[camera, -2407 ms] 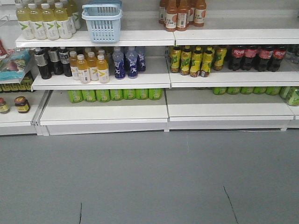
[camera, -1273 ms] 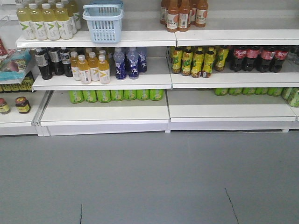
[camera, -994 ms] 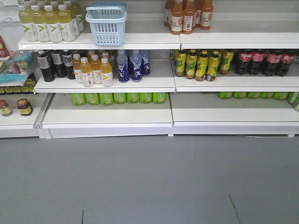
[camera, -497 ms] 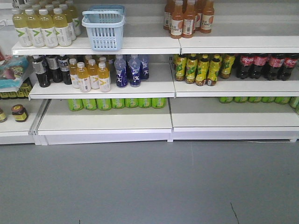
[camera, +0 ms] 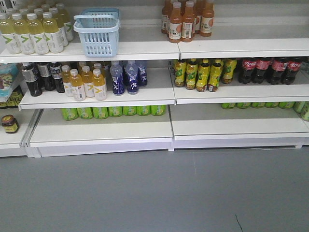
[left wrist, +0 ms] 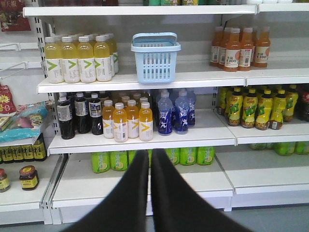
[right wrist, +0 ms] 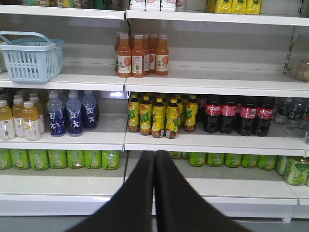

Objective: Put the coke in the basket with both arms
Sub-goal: 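Drive the base toward the shelf holding the light-blue basket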

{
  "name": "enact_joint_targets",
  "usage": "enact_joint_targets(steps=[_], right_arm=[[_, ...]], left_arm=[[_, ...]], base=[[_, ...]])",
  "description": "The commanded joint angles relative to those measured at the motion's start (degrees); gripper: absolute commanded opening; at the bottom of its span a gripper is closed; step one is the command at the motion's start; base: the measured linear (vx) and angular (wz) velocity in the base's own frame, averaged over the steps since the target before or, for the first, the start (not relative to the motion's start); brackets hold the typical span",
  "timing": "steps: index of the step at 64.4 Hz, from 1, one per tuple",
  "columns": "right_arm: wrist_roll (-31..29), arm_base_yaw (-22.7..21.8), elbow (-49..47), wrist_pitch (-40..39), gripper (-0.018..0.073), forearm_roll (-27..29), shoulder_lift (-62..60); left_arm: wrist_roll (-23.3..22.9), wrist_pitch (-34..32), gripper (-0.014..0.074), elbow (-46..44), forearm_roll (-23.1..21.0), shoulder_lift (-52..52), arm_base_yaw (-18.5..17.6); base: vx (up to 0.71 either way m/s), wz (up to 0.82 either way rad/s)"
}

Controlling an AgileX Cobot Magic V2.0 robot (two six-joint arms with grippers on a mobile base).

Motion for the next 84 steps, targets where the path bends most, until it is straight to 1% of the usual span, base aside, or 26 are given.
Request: enact_joint_targets(steps=[1,84], right_arm=[[-0.37,-0.28,0.44,-4.16,-0.001,-0.25,-0.7],[-0.37,-0.28,0.44,-4.17,-0.001,-0.25,-0.7]], left_arm=[[-0.04,-4.51,-0.0006,-1.92,-0.5,-1.07,0.06],[-0.04,-4.51,-0.0006,-1.92,-0.5,-1.07,0.06]], base=[[0.09,-0.01],[0.15,0.03]])
